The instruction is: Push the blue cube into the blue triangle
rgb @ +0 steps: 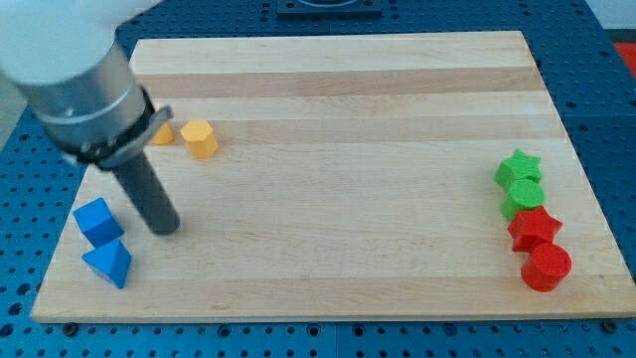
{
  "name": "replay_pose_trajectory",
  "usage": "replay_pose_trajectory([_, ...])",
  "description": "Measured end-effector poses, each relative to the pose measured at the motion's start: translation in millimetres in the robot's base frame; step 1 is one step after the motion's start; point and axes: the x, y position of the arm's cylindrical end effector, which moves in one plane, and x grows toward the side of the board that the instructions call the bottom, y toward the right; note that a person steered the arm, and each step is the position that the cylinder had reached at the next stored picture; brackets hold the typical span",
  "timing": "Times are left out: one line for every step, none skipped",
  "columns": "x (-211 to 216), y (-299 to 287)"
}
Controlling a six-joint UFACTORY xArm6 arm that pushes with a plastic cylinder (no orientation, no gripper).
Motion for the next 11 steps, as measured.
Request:
replay_pose_trajectory([-45.1,-13.9])
replay_pose_trajectory([-47.3,-54.0])
replay_pose_trajectory([-45.5,-82.6])
replay_pose_trajectory([-35.3,-80.8])
replay_pose_trajectory([-22.2,-71.4])
replay_pose_trajectory([-8.8,-70.9])
replay_pose_trajectory([4.5,-70.9])
replay_pose_trajectory([13.1,-70.9])
replay_pose_trajectory([19.2,-70.9])
replay_pose_trajectory([22.0,-70.9])
replay_pose_trajectory([28.1,-72.0])
